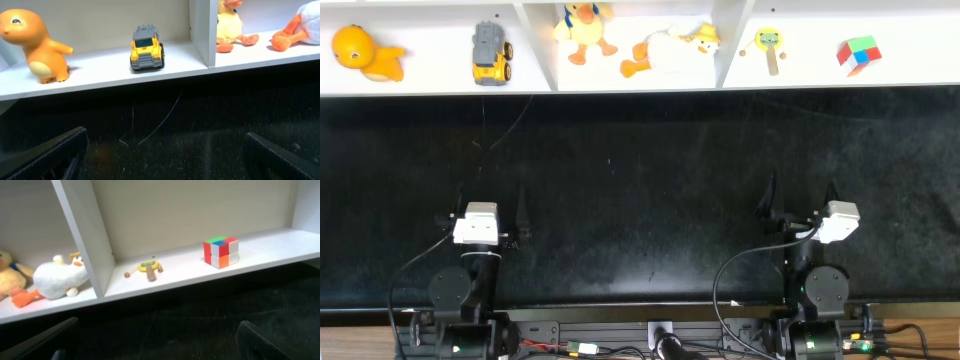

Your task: Store Toys

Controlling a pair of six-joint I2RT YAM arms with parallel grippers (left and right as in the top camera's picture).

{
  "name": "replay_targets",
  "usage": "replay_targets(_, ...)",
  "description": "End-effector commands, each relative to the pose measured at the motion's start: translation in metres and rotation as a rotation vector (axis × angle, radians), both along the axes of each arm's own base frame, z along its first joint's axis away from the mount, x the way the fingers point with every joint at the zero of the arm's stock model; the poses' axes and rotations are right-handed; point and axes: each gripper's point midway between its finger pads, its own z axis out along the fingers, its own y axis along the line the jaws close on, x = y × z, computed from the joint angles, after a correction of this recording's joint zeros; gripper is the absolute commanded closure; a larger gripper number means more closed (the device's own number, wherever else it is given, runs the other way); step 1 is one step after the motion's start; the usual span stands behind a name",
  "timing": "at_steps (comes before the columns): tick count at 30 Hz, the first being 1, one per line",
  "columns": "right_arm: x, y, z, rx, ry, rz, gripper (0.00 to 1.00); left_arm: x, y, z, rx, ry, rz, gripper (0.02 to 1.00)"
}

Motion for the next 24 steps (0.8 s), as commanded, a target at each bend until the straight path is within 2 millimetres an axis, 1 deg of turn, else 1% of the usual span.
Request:
replay_targets(1,0.0,0.001,-0.005,0.007,0.004,0.004,0.005,-0.001,-0.003,0.001,-0.008,-0.006,-0.012,0.02)
replay_targets(13,0.0,0.001,-0.005,0.007,0.007,0.003,0.005,-0.001,-0.003,0.001,-0.008,-0.006,-0.012,0.02)
replay_targets(18,0.0,-0.006,-0.006,-0.001,0.012,-0.024,0.005,-0.001,-0.003,0.001,-0.008,-0.006,-0.012,0.02)
replay_targets(21,0.001,0.005,-0.008,-0.012,0.021,0.04,0.005,-0.001,-0.003,0.001,-0.008,-0.006,-0.012,0.02)
replay_targets(24,0.001,0.019,-0.01,-0.096,0.03,0.118,0.007,-0.001,-0.003,0.001,-0.008,-0.006,-0.012,0.02)
